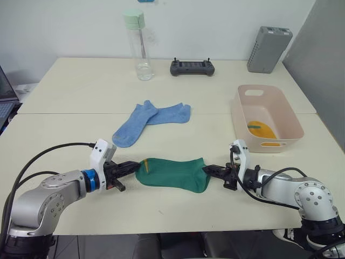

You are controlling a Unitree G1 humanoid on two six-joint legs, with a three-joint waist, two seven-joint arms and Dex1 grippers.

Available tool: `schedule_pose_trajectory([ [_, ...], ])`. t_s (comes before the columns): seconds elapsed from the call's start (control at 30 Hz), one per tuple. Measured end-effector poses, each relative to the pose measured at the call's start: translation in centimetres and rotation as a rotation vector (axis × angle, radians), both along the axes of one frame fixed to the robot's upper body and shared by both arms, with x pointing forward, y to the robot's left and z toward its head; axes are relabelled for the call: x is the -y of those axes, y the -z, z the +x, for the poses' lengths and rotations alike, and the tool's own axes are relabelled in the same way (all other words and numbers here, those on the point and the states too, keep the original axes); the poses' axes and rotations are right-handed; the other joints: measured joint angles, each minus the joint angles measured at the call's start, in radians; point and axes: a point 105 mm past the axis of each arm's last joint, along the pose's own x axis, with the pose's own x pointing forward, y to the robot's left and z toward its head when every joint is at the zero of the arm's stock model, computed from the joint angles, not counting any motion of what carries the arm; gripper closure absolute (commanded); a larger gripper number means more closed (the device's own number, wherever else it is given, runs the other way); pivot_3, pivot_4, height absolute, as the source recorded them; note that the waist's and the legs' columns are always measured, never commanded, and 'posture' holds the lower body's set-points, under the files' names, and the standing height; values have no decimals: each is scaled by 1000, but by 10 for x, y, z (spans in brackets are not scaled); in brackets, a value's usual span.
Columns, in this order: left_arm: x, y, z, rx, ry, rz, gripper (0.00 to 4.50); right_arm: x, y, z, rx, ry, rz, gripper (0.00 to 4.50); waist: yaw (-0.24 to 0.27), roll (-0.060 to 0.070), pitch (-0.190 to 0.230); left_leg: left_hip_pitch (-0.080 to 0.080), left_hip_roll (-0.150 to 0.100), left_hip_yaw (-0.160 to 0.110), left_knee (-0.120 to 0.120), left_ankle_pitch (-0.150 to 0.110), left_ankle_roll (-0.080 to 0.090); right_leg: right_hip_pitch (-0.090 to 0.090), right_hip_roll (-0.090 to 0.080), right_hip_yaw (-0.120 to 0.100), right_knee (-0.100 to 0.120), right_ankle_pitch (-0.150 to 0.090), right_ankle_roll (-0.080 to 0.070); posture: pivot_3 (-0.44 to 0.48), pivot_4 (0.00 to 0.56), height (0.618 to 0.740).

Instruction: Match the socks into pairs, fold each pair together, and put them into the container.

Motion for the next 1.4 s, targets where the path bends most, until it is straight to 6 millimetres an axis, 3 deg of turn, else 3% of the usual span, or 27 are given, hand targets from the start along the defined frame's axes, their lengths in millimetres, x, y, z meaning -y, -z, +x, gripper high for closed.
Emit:
schedule_pose_trajectory([
  [0.13,-1,-3,0,3,20,4,1778,12,-6,5,72,-5,-83,1745,1,0,0,0,0,0,1,0,0,0,0,0,0,0,-1,0,150,740],
  [0.23,-6,-15,8,61,32,34,816,22,-23,19,218,-8,-169,654,2,0,0,0,0,0,1,0,0,0,0,0,0,-2,-3,0,150,740],
  [0.37,3,-42,19,221,118,40,816,7,-54,26,460,-118,-191,654,2,0,0,0,0,1,1,0,0,0,0,0,0,-1,-3,0,150,740],
  [0.43,17,-55,23,296,189,22,790,-12,-63,20,566,-222,-179,1075,3,0,0,0,0,1,1,0,0,0,0,0,0,1,1,0,150,740],
  [0.5,28,-58,23,336,253,24,1158,-23,-60,15,617,-296,-182,1602,4,0,0,0,0,1,0,0,0,0,0,0,0,0,1,0,150,740],
  [0.7,52,-34,20,389,476,149,2834,-55,-36,2,737,-506,-164,3632,7,0,0,0,0,0,0,0,0,0,0,-1,1,0,1,0,150,740],
  [0.8,52,-21,20,389,529,206,3704,-55,-17,7,722,-535,-197,4500,8,0,0,0,0,0,1,0,0,0,0,-1,1,0,2,0,150,740],
  [0.9,34,-3,22,358,530,305,4480,-41,17,8,640,-571,-262,4500,10,0,0,0,0,0,2,0,0,1,0,-1,1,0,3,0,150,740],
  [1.0,17,13,21,320,514,373,4480,-30,35,5,602,-588,-299,4500,15,0,0,0,0,1,2,0,0,0,0,0,1,0,2,0,150,740],
  [1.27,12,19,22,332,454,325,4480,-8,36,7,621,-552,-324,4500,25,0,0,2,0,0,3,0,0,4,0,-1,2,0,3,0,150,740],
  [1.4,7,19,16,307,417,273,4480,8,30,-2,583,-531,-312,4500,25,0,0,3,0,0,3,0,0,4,0,-1,1,0,3,0,150,740],
])
